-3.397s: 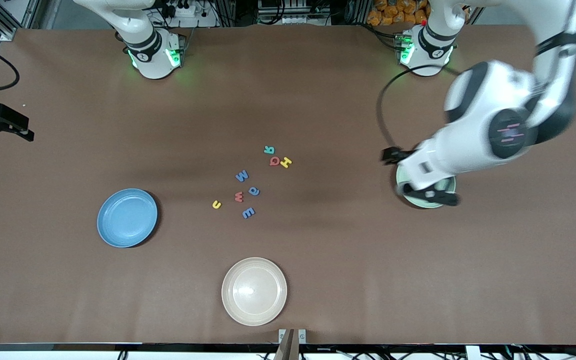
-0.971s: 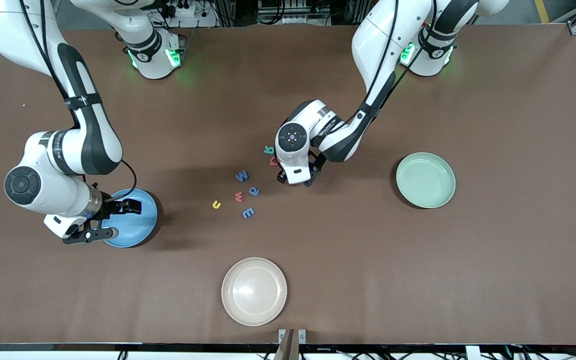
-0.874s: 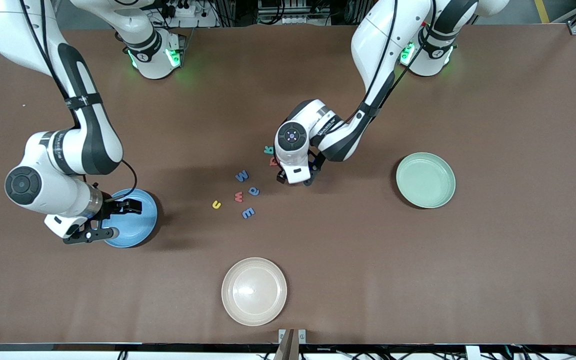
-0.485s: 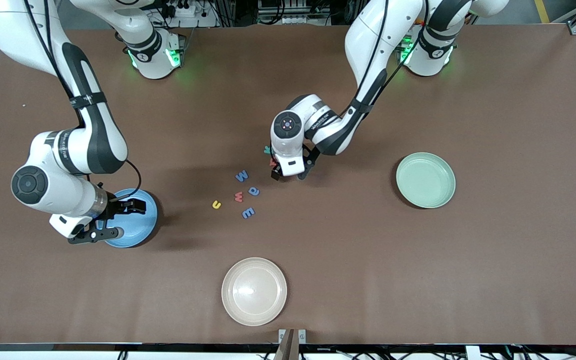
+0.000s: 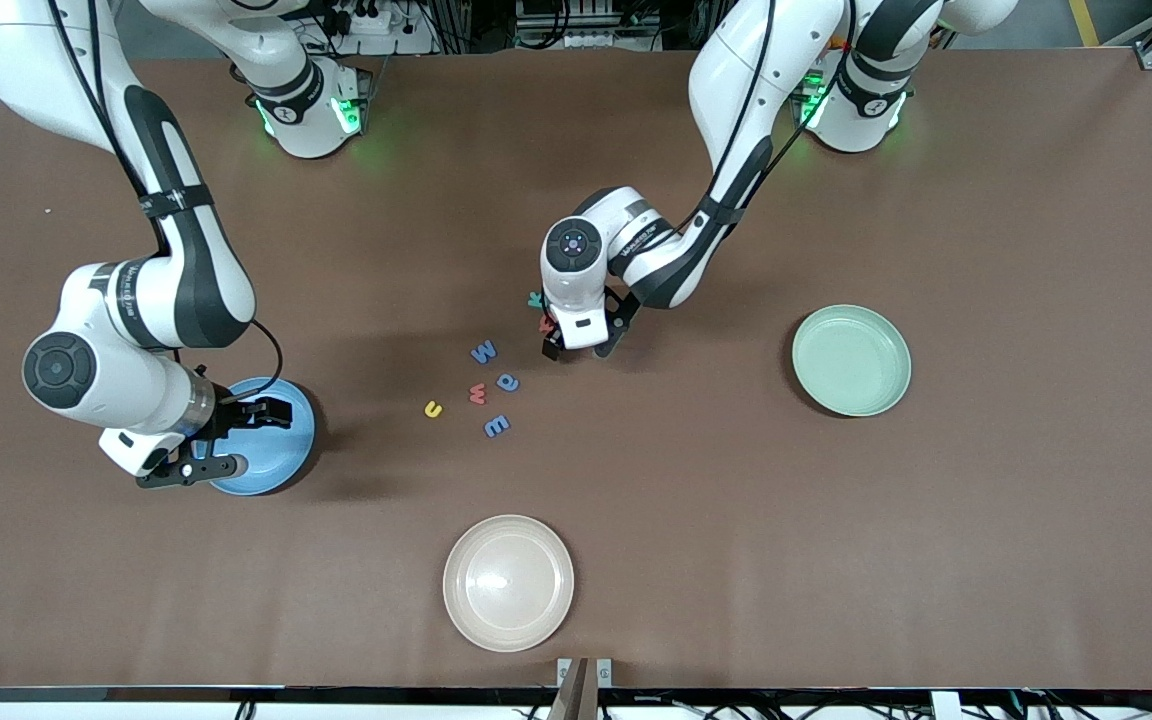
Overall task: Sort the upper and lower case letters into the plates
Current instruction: 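Grasp the yellow H with the left gripper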
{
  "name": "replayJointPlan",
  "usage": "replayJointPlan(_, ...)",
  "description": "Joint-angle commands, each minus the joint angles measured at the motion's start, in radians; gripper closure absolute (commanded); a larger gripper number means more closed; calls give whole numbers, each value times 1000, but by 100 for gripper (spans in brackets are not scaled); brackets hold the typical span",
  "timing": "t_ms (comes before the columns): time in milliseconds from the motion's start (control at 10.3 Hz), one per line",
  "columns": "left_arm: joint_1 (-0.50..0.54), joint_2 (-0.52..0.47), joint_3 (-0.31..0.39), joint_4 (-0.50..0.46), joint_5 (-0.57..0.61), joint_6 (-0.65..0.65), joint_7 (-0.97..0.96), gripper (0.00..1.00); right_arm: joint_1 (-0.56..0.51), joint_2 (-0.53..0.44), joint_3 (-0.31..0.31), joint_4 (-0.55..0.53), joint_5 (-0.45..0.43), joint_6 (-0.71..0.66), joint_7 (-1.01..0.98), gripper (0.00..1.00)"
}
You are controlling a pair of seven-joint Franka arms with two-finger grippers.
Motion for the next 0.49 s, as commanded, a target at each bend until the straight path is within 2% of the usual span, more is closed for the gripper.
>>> replayJointPlan(0,-4,-8,2,-32,28,11,-27,41,4,5,1,9,12,4,17,0)
replayJointPlan(194,-4,-8,2,-32,28,9,-27,55,21,5,1,9,12,7,69,0)
replayJointPlan(291,-4,-8,2,-29,28,9,-25,68,36,7,1,9,13,21,136,0)
replayJointPlan(388,-1,-8,1,-29,28,8,-16,72,54,11,1,9,13,27,195,0)
